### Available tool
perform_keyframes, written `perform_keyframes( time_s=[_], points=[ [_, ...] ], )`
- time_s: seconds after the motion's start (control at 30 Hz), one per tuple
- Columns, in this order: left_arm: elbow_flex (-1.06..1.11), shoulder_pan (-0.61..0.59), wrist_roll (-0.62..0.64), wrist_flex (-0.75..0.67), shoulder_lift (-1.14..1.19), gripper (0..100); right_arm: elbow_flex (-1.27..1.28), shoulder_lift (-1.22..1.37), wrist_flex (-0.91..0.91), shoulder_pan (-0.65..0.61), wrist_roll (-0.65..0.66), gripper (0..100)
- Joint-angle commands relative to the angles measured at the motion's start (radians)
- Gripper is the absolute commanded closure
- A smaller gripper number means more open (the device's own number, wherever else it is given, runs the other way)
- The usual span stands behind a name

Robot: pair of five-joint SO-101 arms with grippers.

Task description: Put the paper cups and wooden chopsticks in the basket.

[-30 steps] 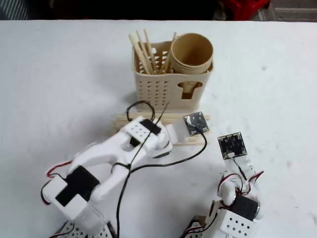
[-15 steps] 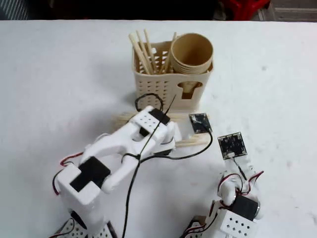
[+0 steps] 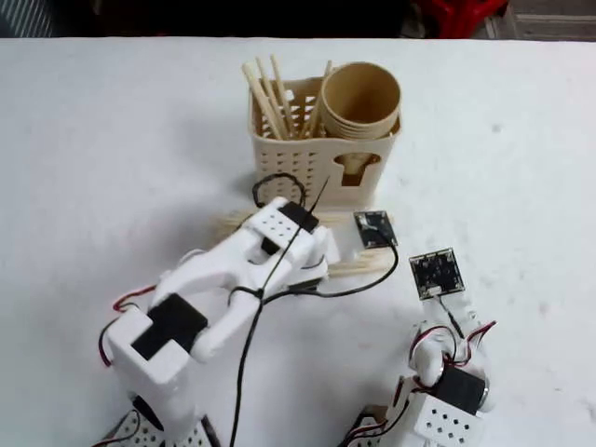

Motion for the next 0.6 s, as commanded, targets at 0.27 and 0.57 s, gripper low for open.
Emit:
perform_keyframes(
  time_s=[0.27,0.57],
  points=[
    [-0.008,0.015,-0.009,0.018,0.001,91,0.008,-0.005,-0.008,0.007,0.006,98.1],
    [-0.012,0.015,-0.009,0.028,-0.012,98,0.008,-0.005,-0.008,0.007,0.006,98.1]
  ],
)
